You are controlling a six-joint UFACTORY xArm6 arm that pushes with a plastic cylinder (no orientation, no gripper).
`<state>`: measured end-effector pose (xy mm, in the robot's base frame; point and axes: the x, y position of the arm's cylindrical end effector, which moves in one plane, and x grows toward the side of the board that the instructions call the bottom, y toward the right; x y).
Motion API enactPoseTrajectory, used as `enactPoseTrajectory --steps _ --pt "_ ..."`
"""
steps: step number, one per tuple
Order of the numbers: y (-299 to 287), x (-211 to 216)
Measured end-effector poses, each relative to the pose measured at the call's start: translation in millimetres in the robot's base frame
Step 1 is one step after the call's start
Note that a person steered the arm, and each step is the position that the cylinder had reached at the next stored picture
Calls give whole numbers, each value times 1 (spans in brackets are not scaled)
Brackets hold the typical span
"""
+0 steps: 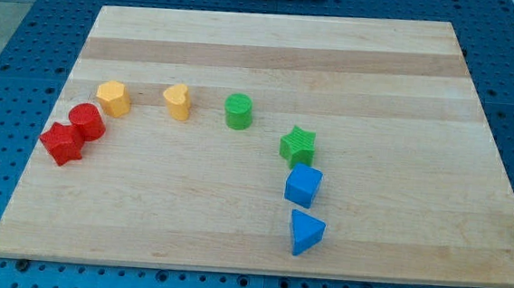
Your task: Push the red blocks towards the yellow heart
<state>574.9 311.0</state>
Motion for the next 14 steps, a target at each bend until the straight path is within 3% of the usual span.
enactPoseTrajectory --steps 2,3,5,7,8,9,10,11,12,14 --pt "0 24" --pt "-47 43" --pt "-77 43" --pt "-297 44" --pt "-357 30" --pt "-452 -15" --pt "-567 -20" --pt "-605 -32" --pt "-602 -73" --pt "-470 -108"
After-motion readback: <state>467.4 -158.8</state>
